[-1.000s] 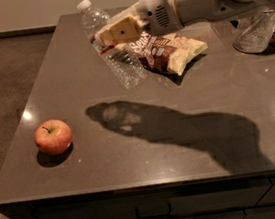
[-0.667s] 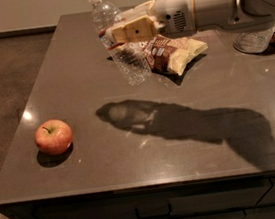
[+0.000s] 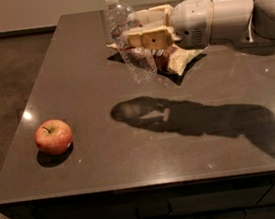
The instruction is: Place water bottle upright
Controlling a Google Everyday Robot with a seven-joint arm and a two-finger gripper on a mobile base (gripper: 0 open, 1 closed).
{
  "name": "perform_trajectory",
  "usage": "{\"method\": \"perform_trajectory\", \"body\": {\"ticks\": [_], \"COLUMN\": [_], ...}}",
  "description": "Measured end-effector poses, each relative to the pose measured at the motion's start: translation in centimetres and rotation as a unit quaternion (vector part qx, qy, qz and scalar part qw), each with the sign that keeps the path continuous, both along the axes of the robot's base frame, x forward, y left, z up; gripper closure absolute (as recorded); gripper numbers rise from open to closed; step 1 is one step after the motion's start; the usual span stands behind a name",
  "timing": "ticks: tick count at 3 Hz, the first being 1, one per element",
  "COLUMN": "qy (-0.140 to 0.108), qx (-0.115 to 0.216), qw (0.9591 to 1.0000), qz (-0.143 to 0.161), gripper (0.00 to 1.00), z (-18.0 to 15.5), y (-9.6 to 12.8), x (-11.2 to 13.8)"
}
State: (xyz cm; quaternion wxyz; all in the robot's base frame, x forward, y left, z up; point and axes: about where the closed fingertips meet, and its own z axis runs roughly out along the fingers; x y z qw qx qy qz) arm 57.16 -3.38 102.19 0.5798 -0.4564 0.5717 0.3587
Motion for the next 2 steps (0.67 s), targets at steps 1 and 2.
{"method": "perform_trajectory", "body": {"ticks": [1,2], "qy": [-0.015,-0.015], "qx": [0.014,0.028], "qw": [0.9997,0.9994], "qz": [-0.009,-0.012], "gripper": [1.0,1.0], "z": [-1.8,-3.1], "y": [-1.4,-2.0], "x": [-0.4,-0.3]}}
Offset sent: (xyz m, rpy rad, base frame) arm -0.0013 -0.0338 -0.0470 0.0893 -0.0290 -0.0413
